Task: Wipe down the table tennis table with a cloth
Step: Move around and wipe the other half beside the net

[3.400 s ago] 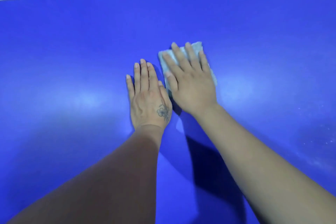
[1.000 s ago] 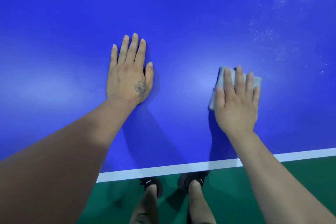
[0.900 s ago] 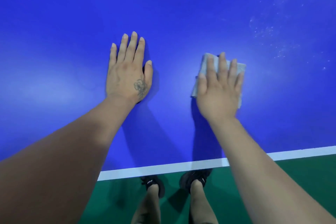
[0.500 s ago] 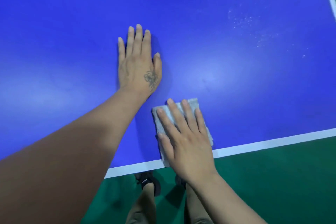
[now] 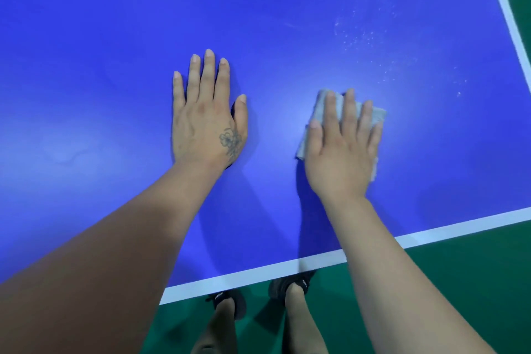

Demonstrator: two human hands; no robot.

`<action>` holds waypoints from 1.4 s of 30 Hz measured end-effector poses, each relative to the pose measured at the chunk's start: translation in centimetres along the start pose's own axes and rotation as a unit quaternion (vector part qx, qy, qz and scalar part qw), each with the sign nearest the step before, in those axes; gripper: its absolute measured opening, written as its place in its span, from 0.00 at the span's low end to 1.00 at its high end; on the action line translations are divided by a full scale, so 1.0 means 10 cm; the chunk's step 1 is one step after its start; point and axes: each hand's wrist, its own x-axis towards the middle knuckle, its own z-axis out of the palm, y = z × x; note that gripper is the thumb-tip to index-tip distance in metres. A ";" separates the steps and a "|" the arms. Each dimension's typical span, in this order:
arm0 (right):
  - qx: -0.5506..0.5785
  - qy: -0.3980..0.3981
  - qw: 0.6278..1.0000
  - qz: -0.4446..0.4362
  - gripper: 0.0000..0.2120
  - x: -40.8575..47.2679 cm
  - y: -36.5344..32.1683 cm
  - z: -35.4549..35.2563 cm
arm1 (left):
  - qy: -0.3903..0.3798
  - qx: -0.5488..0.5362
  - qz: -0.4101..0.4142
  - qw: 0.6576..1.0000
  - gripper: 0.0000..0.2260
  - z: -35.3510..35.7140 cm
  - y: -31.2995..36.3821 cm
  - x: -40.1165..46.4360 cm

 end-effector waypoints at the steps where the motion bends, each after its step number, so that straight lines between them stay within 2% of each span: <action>1: -0.001 0.003 1.000 -0.020 0.29 0.06 -0.12 0.03 | 0.000 -0.001 0.000 1.000 0.30 0.00 0.00 0.00; 4: -0.006 0.003 0.997 -0.083 0.28 -0.07 -0.31 0.04 | -0.004 -0.008 0.003 1.000 0.30 -0.01 0.01 0.00; 8: -0.006 -0.038 0.985 -0.169 0.28 -0.60 -0.14 -0.05 | -0.011 -0.024 -0.009 1.000 0.31 -0.04 0.07 0.08; 11: 0.005 -0.059 0.982 -0.181 0.35 -0.90 0.18 -0.11 | -0.006 -0.021 0.000 1.000 0.31 -0.04 0.33 0.29; 13: 0.004 -0.060 0.984 -0.166 0.39 -0.96 0.43 -0.14 | -0.012 -0.016 -0.004 1.000 0.32 0.00 0.54 0.46; 19: -0.020 -0.031 0.999 -0.021 0.37 -0.49 1.12 -0.26 | -0.021 0.022 -0.046 0.998 0.33 0.14 0.75 0.60; 22: -0.019 -0.009 0.999 0.033 0.35 0.03 1.18 -0.27 | -0.018 0.031 -0.047 0.998 0.33 0.13 0.77 0.59; 25: -0.006 -0.002 0.999 0.043 0.35 0.63 0.96 -0.24 | -0.020 0.031 -0.051 0.998 0.33 0.13 0.78 0.62; 27: 0.003 -0.006 1.000 0.018 0.34 0.94 0.70 -0.19 | -0.021 0.028 -0.052 0.998 0.32 0.13 0.77 0.61; 30: 0.001 -0.008 0.998 -0.070 0.32 1.14 0.26 -0.12 | -0.020 0.011 -0.057 0.998 0.31 0.13 0.77 0.64; 34: 0.015 -0.021 0.987 -0.160 0.29 0.74 -0.07 -0.10 | -0.020 -0.007 -0.061 0.998 0.30 0.13 0.76 0.64; 38: 0.000 -0.057 0.979 -0.195 0.28 0.23 0.22 -0.17 | -0.019 -0.004 -0.063 0.998 0.29 0.14 0.76 0.64; 42: -0.021 -0.064 0.987 -0.145 0.28 0.28 0.72 -0.28 | -0.025 0.002 -0.066 0.997 0.29 0.14 0.76 0.64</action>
